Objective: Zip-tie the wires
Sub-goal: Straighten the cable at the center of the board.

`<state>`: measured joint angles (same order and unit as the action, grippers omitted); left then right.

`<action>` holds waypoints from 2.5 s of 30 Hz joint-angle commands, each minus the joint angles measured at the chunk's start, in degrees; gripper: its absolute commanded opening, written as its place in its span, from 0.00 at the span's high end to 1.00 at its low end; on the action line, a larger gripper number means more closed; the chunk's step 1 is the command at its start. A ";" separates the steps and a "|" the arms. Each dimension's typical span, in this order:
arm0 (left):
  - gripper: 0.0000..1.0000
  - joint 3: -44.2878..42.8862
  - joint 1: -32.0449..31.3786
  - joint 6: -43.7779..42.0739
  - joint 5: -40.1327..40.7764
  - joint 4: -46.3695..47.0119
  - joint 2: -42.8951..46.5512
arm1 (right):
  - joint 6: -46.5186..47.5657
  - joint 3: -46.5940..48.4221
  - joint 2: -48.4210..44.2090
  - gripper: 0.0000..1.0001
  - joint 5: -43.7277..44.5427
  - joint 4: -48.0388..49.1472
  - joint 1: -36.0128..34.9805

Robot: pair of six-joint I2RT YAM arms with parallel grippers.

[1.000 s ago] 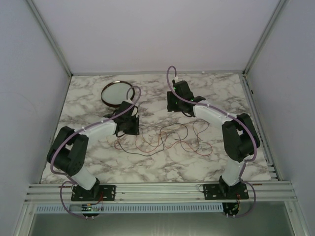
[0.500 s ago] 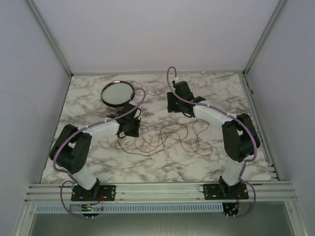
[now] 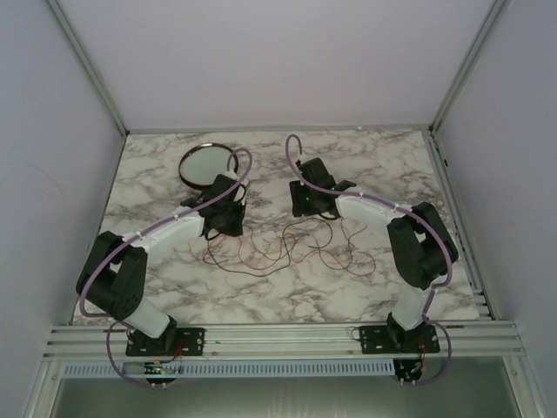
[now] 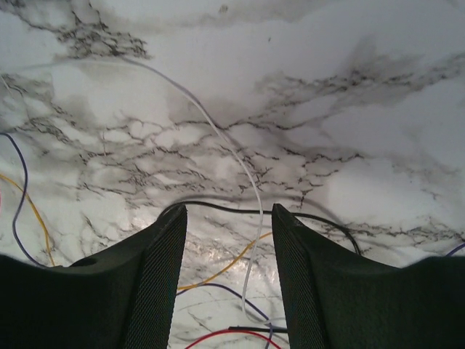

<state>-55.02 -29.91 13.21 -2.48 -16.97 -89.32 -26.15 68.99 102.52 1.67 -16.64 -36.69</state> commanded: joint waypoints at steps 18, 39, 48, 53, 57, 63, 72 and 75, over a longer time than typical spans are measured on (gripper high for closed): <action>1.00 -1.80 -0.10 -0.62 -0.10 -2.88 3.80 | -0.44 -0.10 4.30 0.76 1.63 -4.20 -1.61; 1.00 -7.16 0.68 -3.83 -5.28 -15.53 8.55 | -2.05 -1.24 -13.44 1.00 11.95 -25.82 -0.16; 1.00 -5.90 7.17 -5.35 -3.88 -19.10 10.51 | -6.55 -12.17 -26.16 1.00 13.24 -33.27 3.99; 1.00 -4.15 9.38 -5.62 -1.66 -18.04 10.36 | -9.22 -17.01 -29.36 1.00 11.11 -31.01 2.49; 1.00 -2.09 11.79 -5.75 1.52 -16.83 10.32 | -10.59 -19.34 -29.50 1.00 10.28 -28.05 1.16; 1.00 2.31 13.41 -6.19 0.50 -14.01 8.39 | -12.28 -21.58 -26.60 1.00 13.03 -28.79 0.94; 1.00 6.48 13.39 -5.81 -2.40 -7.76 4.29 | -12.62 -20.34 -22.26 0.96 15.26 -28.17 1.08; 1.00 6.92 13.46 -5.82 -2.26 -6.58 3.03 | -12.30 -19.18 -21.66 0.90 13.98 -27.19 1.07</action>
<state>-48.88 -16.60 7.70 -3.92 -27.09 -85.01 -38.17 47.42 80.38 15.33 -45.54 -35.29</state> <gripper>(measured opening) 0.008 0.059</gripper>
